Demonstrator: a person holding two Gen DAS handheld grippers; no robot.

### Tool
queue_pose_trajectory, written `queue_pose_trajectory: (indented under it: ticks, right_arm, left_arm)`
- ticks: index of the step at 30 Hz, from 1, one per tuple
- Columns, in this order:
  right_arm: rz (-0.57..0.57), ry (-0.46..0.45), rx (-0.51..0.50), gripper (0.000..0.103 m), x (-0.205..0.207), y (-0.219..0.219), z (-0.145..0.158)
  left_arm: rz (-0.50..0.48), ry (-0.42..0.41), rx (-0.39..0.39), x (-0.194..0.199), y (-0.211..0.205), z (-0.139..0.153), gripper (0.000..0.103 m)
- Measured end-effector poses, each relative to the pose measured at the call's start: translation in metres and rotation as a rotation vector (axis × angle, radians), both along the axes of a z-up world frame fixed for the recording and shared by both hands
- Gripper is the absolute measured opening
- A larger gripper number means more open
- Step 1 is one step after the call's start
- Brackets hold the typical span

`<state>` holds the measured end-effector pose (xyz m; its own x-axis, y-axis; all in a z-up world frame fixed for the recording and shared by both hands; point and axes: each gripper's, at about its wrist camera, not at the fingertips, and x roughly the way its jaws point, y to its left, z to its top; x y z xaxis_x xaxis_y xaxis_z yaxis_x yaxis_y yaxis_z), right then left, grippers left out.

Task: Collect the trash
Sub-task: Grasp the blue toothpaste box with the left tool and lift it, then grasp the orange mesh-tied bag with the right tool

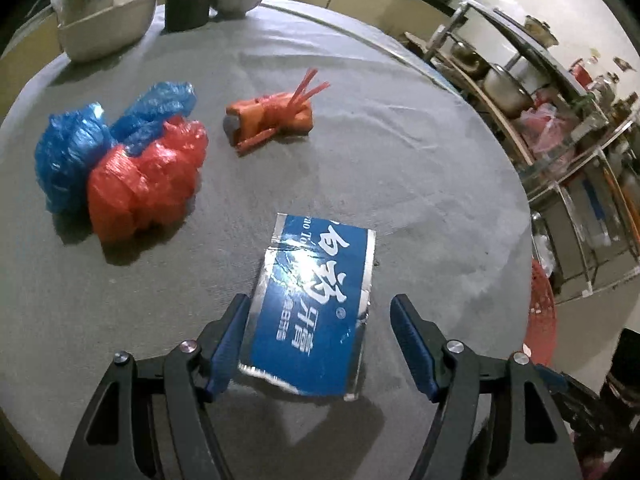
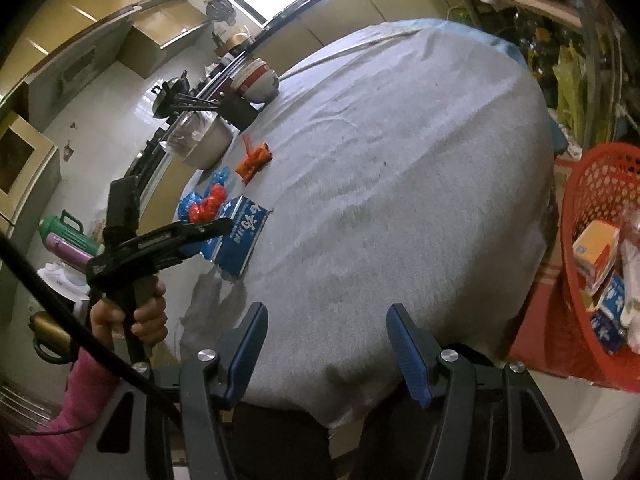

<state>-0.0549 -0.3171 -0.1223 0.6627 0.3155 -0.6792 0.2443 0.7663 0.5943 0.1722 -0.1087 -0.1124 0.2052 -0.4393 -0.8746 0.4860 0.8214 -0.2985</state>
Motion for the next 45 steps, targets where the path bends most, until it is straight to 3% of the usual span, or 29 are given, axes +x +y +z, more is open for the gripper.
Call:
queue_pose_trajectory:
  ticks: [3, 4, 9, 17, 27, 35, 41, 43, 45]
  right_arm:
    - [-0.009, 0.003, -0.023, 0.066, 0.007, -0.003, 0.003]
    - [-0.01, 0.005, -0.03, 0.066, 0.012, -0.005, 0.004]
    - [0.019, -0.019, -0.087, 0.066, 0.047, -0.005, 0.02]
    - [0.128, -0.028, -0.076, 0.066, 0.162, 0.03, 0.028]
    - [0.199, 0.001, -0.174, 0.068, 0.293, 0.084, 0.01]
    - [0.162, 0.034, -0.252, 0.071, 0.335, 0.095, -0.002]
    - [0.165, 0.065, -0.365, 0.071, 0.35, 0.11, -0.013]
    - [0.169, 0.06, -0.375, 0.064, 0.35, 0.11, -0.014]
    - [0.179, 0.052, -0.372, 0.045, 0.351, 0.109, -0.014]
  left_arm:
    - [0.016, -0.039, 0.026, -0.001, -0.004, -0.005, 0.07]
    - [0.015, -0.039, 0.026, -0.002, -0.004, -0.006, 0.065]
    - [0.024, -0.054, -0.03, -0.006, 0.014, -0.002, 0.055]
    - [0.156, -0.093, -0.07, -0.022, 0.08, 0.027, 0.055]
    - [0.279, -0.165, -0.016, -0.046, 0.131, 0.039, 0.055]
    - [0.318, -0.19, -0.015, -0.045, 0.14, 0.043, 0.055]
    - [0.321, -0.191, -0.01, -0.043, 0.138, 0.042, 0.055]
    - [0.318, -0.191, -0.005, -0.044, 0.136, 0.041, 0.055]
    - [0.316, -0.19, 0.002, -0.046, 0.135, 0.04, 0.055]
